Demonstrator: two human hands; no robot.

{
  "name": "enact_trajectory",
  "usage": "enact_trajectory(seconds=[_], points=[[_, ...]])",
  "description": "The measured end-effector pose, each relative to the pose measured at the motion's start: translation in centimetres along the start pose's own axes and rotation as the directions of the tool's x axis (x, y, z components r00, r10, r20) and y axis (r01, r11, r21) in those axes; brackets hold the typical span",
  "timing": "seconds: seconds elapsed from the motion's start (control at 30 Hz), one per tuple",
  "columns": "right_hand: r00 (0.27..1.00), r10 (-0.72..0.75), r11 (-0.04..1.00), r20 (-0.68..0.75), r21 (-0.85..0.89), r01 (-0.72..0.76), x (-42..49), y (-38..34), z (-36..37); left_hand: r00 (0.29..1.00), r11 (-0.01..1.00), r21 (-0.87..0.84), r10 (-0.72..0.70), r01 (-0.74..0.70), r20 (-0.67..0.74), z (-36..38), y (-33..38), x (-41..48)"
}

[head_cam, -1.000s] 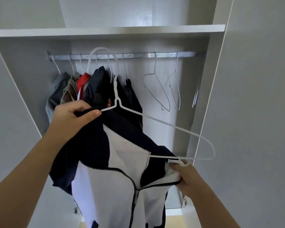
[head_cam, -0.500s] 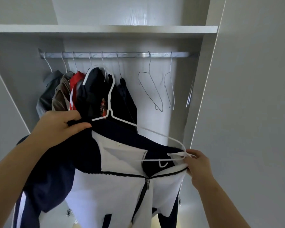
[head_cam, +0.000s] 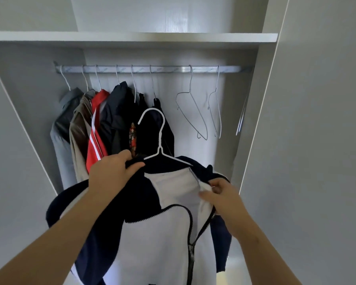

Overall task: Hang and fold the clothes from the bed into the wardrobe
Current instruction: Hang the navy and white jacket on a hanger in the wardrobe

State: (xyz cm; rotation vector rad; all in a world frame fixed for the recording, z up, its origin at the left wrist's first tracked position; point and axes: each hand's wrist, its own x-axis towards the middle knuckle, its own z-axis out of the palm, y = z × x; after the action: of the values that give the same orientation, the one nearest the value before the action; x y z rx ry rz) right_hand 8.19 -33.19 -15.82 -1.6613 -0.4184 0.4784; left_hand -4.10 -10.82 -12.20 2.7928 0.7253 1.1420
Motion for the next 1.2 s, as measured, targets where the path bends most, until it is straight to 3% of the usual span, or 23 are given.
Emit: enact_trajectory(seconds=[0.07,0.1,0.13,0.2,0.27,0.4,0.47,0.63,0.7,0.9,1.1,1.2], points=[[0.961,0.031,0.996,0.273,-0.091,-0.006,-0.4,-0.9,-0.7,0.991,0.984,-0.123,-0.124,0.13,0.056,0.1,-0.4,0.3],[0.945,0.03,0.985,0.325,-0.17,0.027,-0.5,-1.3,-1.1,0.986,0.964,-0.211,-0.146,0.161,0.083,0.0,-0.5,0.5],[0.959,-0.01,0.967,0.285,-0.242,0.082,-0.4,-1.4,-1.5,0.983,0.936,-0.306,-0.151,0.177,0.108,-0.2,-0.6,0.6],[0.974,-0.222,0.906,-0.034,-0.377,0.193,0.0,-1.5,-2.4,0.981,0.876,-0.448,-0.125,0.179,0.147,-0.6,-0.5,0.6],[0.858,-0.427,0.825,-0.285,-0.511,0.241,0.2,-2.2,-3.1,0.982,0.826,-0.537,-0.092,0.169,0.166,-1.2,-0.1,0.7],[0.863,-0.425,0.69,-0.274,-0.715,0.113,0.6,-1.8,-3.4,0.984,0.768,-0.628,-0.025,0.13,0.174,-2.0,0.6,1.1],[0.832,-0.489,0.629,-0.262,-0.767,0.128,0.5,-2.0,-3.2,0.983,0.768,-0.63,0.007,0.112,0.184,-2.0,0.9,1.0],[0.916,-0.393,0.629,-0.085,-0.751,0.2,0.4,-2.4,-1.6,0.981,0.785,-0.612,0.03,0.096,0.191,-1.4,2.1,0.4],[0.913,-0.39,0.628,-0.116,-0.758,0.173,0.3,-2.2,-1.2,0.978,0.804,-0.588,0.048,0.083,0.203,-1.3,2.3,0.2],[0.918,-0.277,0.794,-0.284,-0.606,0.052,0.4,-1.8,-2.6,0.969,0.927,-0.374,0.108,-0.018,0.222,-1.4,2.2,0.5],[0.861,-0.131,0.868,-0.491,-0.476,-0.14,0.2,-1.1,-5.5,0.949,0.879,-0.467,0.222,-0.096,0.223,1.6,4.4,0.0],[0.854,-0.078,0.849,-0.514,-0.483,-0.213,0.0,-0.8,-7.0,0.93,0.853,-0.522,0.191,0.0,0.313,3.6,5.6,-0.3]])
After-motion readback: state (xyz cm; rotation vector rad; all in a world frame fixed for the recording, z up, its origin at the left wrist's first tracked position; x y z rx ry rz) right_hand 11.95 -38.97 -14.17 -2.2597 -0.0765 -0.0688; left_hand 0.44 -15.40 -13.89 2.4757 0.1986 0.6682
